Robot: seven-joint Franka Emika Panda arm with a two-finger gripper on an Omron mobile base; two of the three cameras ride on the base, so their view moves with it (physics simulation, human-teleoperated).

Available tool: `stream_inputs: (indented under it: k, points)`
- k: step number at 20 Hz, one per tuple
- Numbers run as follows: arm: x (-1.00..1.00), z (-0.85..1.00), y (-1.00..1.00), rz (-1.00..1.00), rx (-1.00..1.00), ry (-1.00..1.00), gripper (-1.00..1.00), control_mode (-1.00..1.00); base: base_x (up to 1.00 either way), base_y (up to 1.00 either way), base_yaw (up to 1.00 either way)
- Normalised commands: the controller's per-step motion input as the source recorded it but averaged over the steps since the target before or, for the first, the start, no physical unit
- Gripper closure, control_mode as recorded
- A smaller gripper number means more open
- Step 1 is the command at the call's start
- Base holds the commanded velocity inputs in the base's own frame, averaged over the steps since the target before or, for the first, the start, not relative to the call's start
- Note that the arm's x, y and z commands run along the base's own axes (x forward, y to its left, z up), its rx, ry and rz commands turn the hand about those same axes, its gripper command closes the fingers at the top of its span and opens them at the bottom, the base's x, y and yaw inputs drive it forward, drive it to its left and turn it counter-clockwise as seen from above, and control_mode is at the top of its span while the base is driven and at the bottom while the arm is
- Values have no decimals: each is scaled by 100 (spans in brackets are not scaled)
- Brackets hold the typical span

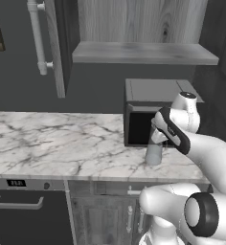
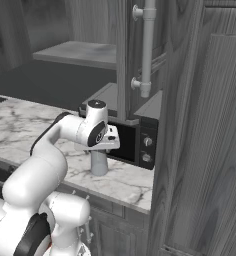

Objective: There is a tray on the dining counter. Grab the cup, mug, and pitcher and place them on the tray. The pitcher may be placed next to the tray if it cannot fit the tray.

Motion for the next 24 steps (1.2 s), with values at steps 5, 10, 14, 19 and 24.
stream_inputs:
  k: [5, 10, 14, 19, 24]
  points:
    - [0, -7, 0, 0, 0, 0, -100, -100, 0, 0, 0]
    - [0, -5, 0, 0, 0, 0, -100, -100, 0, 0, 0]
    - [0, -9, 0, 0, 0, 0, -100, -100, 0, 0, 0]
    - [0, -10, 0, 0, 0, 0, -100, -100, 0, 0, 0]
    - [0, -6, 0, 0, 0, 0, -100, -100, 0, 0, 0]
